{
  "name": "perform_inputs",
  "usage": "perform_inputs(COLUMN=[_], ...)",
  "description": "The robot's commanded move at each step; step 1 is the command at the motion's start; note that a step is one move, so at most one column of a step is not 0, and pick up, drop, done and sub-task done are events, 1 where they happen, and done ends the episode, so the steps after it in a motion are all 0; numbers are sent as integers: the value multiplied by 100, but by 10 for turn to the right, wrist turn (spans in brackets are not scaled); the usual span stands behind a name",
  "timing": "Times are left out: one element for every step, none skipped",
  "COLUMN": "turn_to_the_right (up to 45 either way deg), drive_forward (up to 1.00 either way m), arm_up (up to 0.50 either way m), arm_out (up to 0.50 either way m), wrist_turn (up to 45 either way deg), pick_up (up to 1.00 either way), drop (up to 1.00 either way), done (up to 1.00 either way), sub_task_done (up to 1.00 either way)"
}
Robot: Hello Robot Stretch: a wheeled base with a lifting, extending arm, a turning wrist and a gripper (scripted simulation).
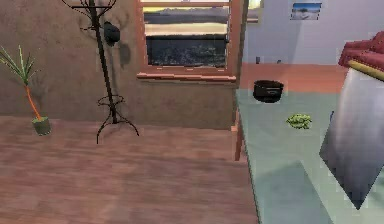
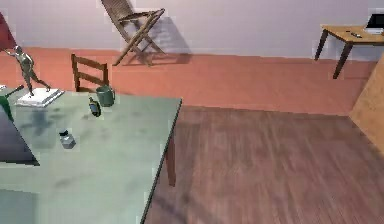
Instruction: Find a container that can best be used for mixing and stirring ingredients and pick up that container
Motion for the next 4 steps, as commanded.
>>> perform_inputs(turn_to_the_right=[0,90,0,-150], drive_forward=[100,0,5,0], arm_up=[0,0,0,0], arm_out=[0,0,0,0], wrist_turn=[0,0,0,0], pick_up=[0,0,0,0], drop=[0,0,0,0], done=[0,0,0,0], sub_task_done=[0,0,0,0])
